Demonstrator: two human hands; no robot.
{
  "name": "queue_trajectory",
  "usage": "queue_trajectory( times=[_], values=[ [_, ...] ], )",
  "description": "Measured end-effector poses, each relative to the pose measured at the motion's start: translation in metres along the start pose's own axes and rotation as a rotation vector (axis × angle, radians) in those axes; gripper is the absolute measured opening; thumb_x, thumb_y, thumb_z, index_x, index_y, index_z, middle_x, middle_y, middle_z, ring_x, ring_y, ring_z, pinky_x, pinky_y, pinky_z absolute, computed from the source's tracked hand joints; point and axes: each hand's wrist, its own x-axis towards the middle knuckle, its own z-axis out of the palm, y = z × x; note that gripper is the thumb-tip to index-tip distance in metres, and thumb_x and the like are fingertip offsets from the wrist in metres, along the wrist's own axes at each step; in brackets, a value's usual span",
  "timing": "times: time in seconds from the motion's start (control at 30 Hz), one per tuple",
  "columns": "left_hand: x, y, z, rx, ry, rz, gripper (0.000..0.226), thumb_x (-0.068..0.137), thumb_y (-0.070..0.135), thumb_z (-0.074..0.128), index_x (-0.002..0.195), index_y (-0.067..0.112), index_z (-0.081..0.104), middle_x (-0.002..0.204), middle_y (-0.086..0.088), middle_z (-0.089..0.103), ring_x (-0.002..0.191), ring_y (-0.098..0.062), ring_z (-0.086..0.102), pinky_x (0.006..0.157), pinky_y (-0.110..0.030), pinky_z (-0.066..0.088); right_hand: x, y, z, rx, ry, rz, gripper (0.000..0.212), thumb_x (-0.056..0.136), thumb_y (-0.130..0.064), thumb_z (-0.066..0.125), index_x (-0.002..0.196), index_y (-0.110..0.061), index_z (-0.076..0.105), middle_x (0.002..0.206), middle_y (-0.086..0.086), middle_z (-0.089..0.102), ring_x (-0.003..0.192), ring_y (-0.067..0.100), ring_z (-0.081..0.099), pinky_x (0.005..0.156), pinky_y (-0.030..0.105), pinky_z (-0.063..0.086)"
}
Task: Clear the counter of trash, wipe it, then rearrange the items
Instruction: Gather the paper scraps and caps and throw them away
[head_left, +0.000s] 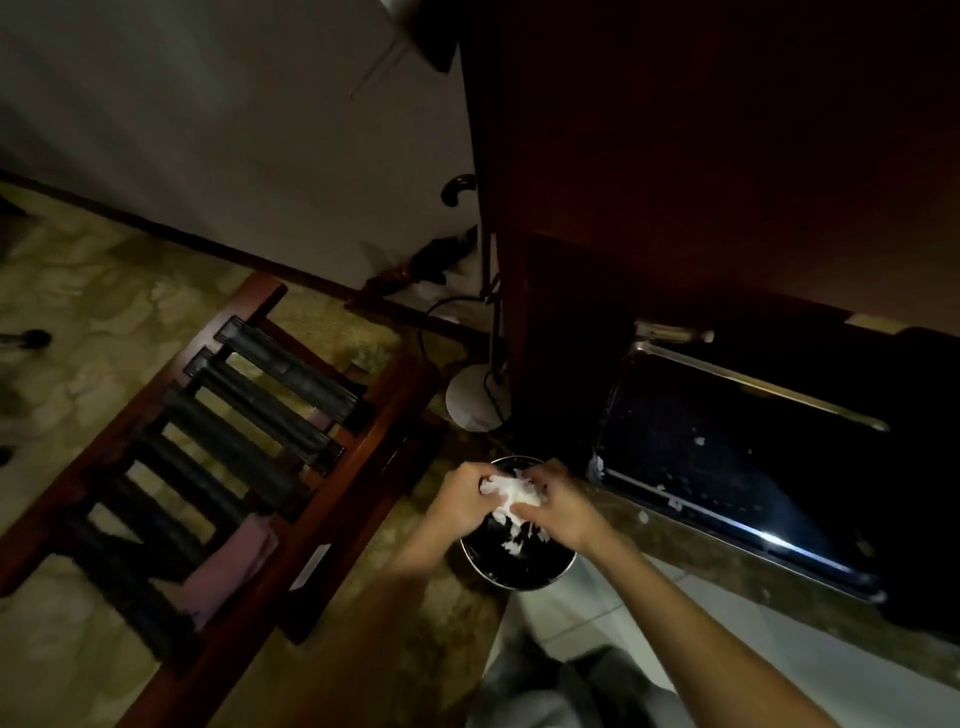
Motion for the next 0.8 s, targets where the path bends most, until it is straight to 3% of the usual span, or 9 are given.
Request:
queue_trajectory(
  times=[0.1, 0.2, 0.33, 0.43, 0.5, 0.63, 0.8],
  values=[
    [0.024, -0.022, 0.023, 0.042, 0.015, -0.058, 0.031, 0.086, 0.01, 0.066, 0.116, 0.008, 0.066, 0.116, -0.009, 0.068, 0.109, -0.02, 0.061, 0.076, -0.011, 0.037, 0.026, 0.024, 0.021, -0.041, -0.022, 0.056, 0.049, 0.087, -0.02, 0.067, 0.131, -0.006, 0.05, 0.135, 0.012, 0.042, 0.12, 0.025, 0.048, 0.095, 0.026, 0.039],
    [0.041, -0.046, 0.048, 0.084, -0.029, -0.086, 0.036, 0.085, 0.009, 0.062, 0.121, 0.014, 0.065, 0.122, -0.006, 0.066, 0.114, -0.019, 0.06, 0.083, -0.012, 0.038, 0.045, 0.054, 0.04, -0.051, -0.061, 0.105, 0.049, 0.089, -0.016, 0.064, 0.134, -0.006, 0.047, 0.14, 0.012, 0.039, 0.124, 0.025, 0.047, 0.099, 0.026, 0.038],
    [0.048, -0.061, 0.059, 0.118, -0.122, -0.125, 0.046, 0.084, 0.014, 0.063, 0.129, 0.021, 0.058, 0.128, -0.004, 0.061, 0.121, -0.023, 0.055, 0.102, -0.03, 0.043, 0.051, 0.078, 0.045, -0.064, -0.169, 0.112, 0.058, 0.092, -0.014, 0.061, 0.145, -0.015, 0.036, 0.146, 0.007, 0.039, 0.13, 0.022, 0.043, 0.098, 0.019, 0.034],
    [0.05, -0.063, 0.057, 0.077, -0.142, -0.148, 0.058, 0.081, 0.027, 0.071, 0.134, 0.023, 0.051, 0.132, -0.002, 0.058, 0.124, -0.022, 0.052, 0.106, -0.032, 0.041, 0.048, 0.082, 0.036, -0.01, -0.189, 0.152, 0.058, 0.091, -0.011, 0.06, 0.144, -0.017, 0.037, 0.142, 0.003, 0.044, 0.131, 0.022, 0.044, 0.103, 0.02, 0.032],
    [0.052, -0.061, 0.054, 0.059, -0.145, -0.137, 0.063, 0.076, 0.031, 0.075, 0.134, 0.023, 0.052, 0.131, -0.001, 0.06, 0.122, -0.019, 0.055, 0.105, -0.032, 0.042, 0.046, 0.081, 0.027, -0.002, -0.159, 0.175, 0.061, 0.089, -0.014, 0.064, 0.144, -0.018, 0.038, 0.141, 0.006, 0.047, 0.128, 0.024, 0.048, 0.105, 0.025, 0.036],
    [0.051, -0.043, 0.048, 0.004, -0.122, -0.151, 0.055, 0.077, 0.012, 0.074, 0.129, 0.012, 0.055, 0.121, -0.011, 0.064, 0.109, -0.021, 0.063, 0.099, -0.03, 0.047, 0.036, 0.071, 0.009, 0.041, -0.119, 0.186, 0.062, 0.086, -0.015, 0.067, 0.142, -0.012, 0.041, 0.139, 0.01, 0.051, 0.123, 0.026, 0.052, 0.105, 0.034, 0.041],
    [0.024, -0.008, 0.03, -0.025, -0.143, -0.12, 0.049, 0.081, 0.007, 0.071, 0.127, 0.007, 0.056, 0.122, -0.011, 0.063, 0.105, -0.022, 0.064, 0.093, -0.024, 0.046, 0.006, 0.047, -0.015, 0.075, -0.131, 0.194, 0.055, 0.086, -0.011, 0.067, 0.136, -0.009, 0.046, 0.134, 0.009, 0.054, 0.117, 0.024, 0.054, 0.101, 0.034, 0.046]
  ],
)
